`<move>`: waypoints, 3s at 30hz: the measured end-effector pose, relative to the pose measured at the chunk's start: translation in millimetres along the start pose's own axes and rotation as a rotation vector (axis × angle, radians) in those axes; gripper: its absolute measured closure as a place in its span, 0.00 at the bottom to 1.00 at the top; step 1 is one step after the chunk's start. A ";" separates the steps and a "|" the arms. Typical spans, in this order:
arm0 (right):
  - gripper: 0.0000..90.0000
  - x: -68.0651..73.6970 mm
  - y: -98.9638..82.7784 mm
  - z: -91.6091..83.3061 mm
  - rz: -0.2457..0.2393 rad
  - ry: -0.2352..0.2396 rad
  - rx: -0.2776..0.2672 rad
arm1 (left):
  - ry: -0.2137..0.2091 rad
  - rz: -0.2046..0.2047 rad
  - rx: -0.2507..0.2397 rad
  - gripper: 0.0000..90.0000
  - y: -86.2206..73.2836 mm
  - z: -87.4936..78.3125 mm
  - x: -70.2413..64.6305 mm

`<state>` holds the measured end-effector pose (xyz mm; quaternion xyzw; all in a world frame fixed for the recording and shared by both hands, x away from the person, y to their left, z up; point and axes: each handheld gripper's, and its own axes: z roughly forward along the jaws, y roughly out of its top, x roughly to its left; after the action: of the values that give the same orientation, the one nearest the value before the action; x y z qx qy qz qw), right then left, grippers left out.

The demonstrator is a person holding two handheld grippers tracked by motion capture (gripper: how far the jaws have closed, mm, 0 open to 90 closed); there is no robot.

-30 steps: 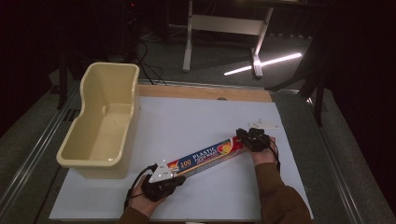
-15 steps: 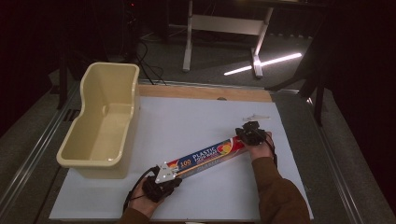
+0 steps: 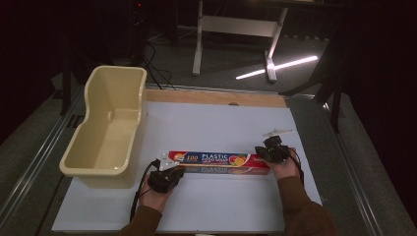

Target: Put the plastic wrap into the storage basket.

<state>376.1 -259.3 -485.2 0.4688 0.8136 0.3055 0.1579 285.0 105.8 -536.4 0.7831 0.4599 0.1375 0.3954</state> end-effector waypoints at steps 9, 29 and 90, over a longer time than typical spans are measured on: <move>1.00 12.1 -26.5 -20.8 -0.033 0.060 -0.005 | 0.050 -0.062 -0.027 1.00 2.5 8.2 8.2; 0.57 23.0 -29.2 -37.6 -0.126 0.163 -0.182 | 0.108 0.134 -0.064 0.58 4.9 -44.8 -2.4; 0.41 132.1 54.4 61.1 -0.670 0.350 0.464 | 0.012 0.116 -0.205 0.41 -36.9 -101.2 18.6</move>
<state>378.1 -104.1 -492.9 0.1435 0.9822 0.1213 -0.0013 213.9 180.9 -501.0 0.7632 0.3995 0.2110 0.4619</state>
